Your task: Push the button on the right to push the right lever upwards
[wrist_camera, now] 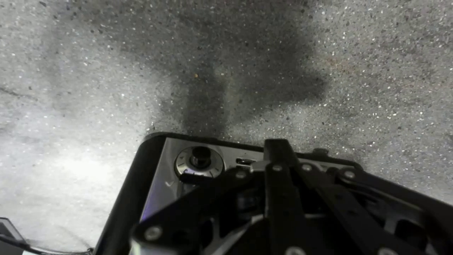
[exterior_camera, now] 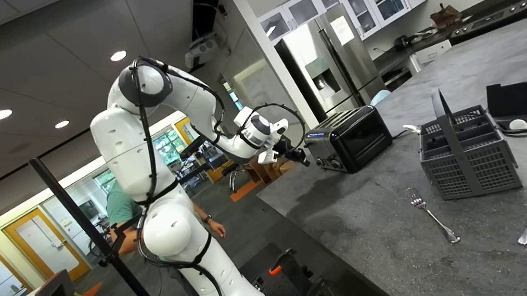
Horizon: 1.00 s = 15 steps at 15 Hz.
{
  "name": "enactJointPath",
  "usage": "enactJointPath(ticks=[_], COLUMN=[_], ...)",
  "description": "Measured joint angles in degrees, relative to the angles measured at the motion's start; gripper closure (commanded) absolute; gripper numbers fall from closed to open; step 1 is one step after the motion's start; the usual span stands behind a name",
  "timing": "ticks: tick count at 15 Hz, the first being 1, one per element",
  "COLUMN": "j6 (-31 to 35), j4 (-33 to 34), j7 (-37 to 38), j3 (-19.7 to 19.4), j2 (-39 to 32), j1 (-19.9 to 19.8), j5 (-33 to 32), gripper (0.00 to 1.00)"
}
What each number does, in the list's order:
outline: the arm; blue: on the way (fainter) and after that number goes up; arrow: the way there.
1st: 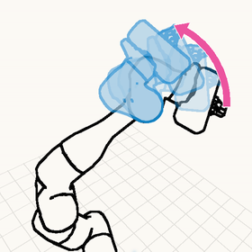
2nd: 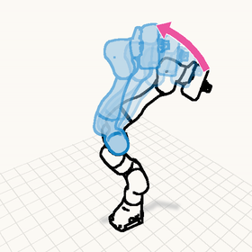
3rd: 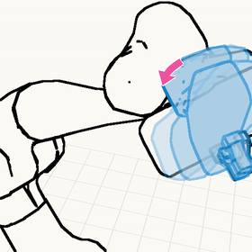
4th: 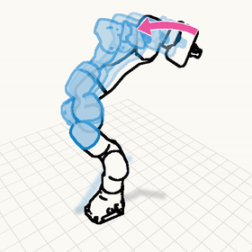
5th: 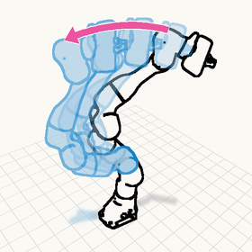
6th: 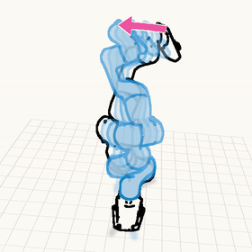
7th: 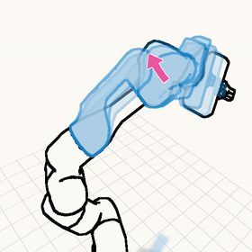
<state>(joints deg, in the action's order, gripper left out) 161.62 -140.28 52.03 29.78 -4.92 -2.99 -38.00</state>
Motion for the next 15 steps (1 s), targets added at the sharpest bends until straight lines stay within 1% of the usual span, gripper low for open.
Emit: enactJointPath(ticks=[4,6,11,13,15], j6=[-0.04,-0.05,-0.85,-2.35,-4.43], j4=[0.2,0.23,1.69,3.06,4.61], j7=[0.0,1.43,12.76,17.32,20.4], j3=[0.0,-0.03,-0.18,-0.23,-0.43], j2=[-0.26,-0.26,-1.07,-2.19,-3.92], j1=[0.01,0.14,1.97,2.76,3.38], j5=[-0.01,-1.85,-13.35,-17.64,-20.47], gripper=[1.0,1.0,1.0,1.0,1.0])
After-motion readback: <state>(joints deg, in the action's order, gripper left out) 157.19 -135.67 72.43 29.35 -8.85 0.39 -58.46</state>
